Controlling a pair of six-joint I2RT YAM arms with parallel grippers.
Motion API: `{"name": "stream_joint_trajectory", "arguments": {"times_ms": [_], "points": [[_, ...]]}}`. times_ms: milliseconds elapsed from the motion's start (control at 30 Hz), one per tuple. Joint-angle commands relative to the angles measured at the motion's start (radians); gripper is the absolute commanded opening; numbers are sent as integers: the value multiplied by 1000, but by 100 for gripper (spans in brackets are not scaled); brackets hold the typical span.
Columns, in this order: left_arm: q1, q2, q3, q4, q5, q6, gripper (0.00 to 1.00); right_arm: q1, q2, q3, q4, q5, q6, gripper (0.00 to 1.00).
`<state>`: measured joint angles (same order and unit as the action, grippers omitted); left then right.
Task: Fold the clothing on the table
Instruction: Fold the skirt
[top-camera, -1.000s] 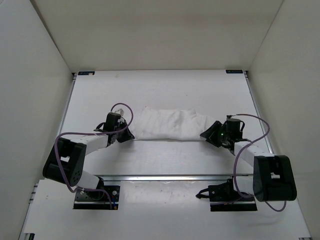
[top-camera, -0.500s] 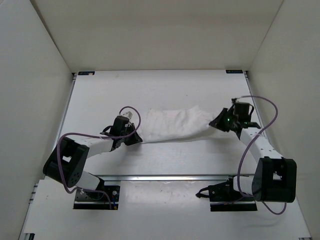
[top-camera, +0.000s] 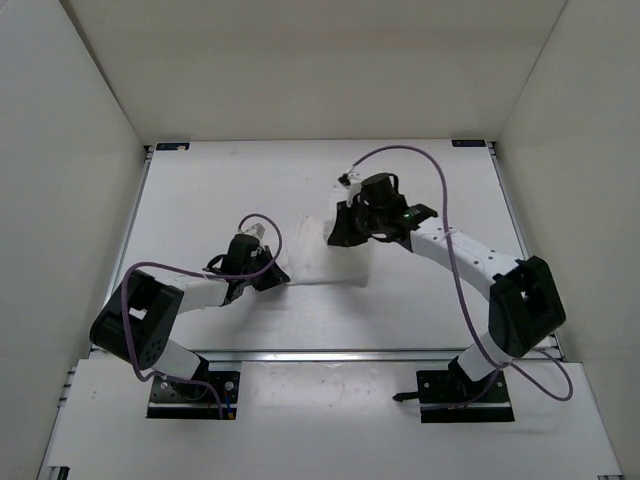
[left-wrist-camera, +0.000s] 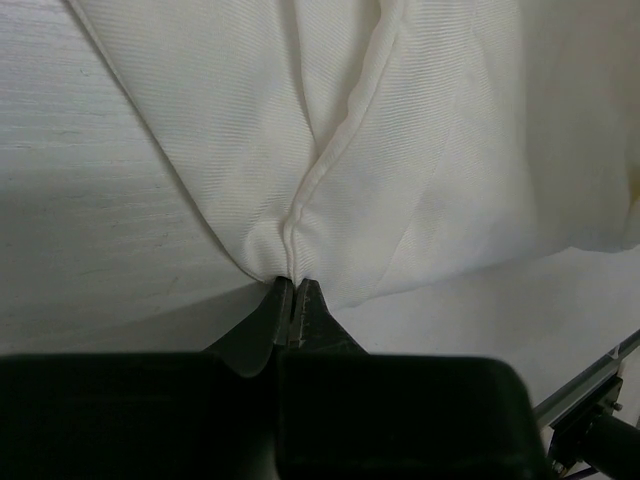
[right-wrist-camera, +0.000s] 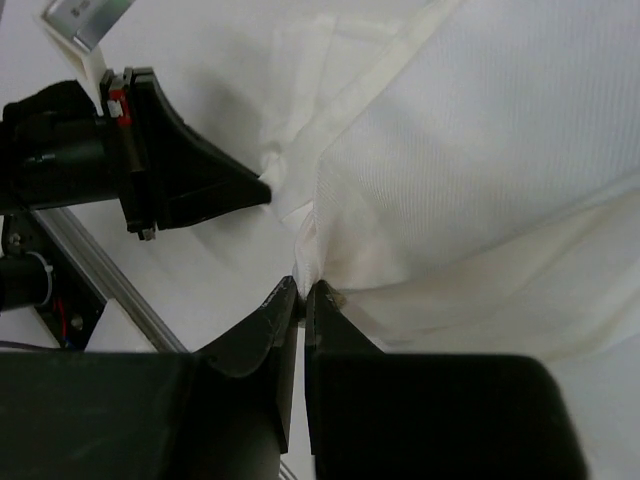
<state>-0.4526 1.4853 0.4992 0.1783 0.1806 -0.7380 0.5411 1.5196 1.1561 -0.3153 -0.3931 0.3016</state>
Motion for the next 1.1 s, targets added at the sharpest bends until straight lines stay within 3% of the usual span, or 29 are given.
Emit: {"name": "stream_joint_trajectory", "arguments": {"times_ms": [0,233,467,500,567,633,733,867,933,1067], "points": [[5,-14,-30,6,-6,-6,0,92,59,68,71,-3,25,0],[3,-19,-40,23,3,-15,0,195,221,134,157,-21,60,0],[20,-37,-54,26,26,-17,3,211,364,207,115,-101,79,0],[29,-49,-62,27,33,-14,9,201,381,223,87,-121,82,3],[38,-75,-80,30,37,-23,27,209,369,231,78,-124,76,28],[67,-123,-103,52,51,-38,37,214,327,218,85,-113,82,39],[106,-174,-152,102,98,-84,38,214,223,147,143,-144,74,42],[118,-253,-151,53,91,-86,44,165,56,10,254,-153,126,46],[118,-305,-159,30,80,-103,46,94,13,-70,344,-199,174,44],[150,-477,-168,-64,73,-120,46,31,48,-150,488,-280,243,17]]}}
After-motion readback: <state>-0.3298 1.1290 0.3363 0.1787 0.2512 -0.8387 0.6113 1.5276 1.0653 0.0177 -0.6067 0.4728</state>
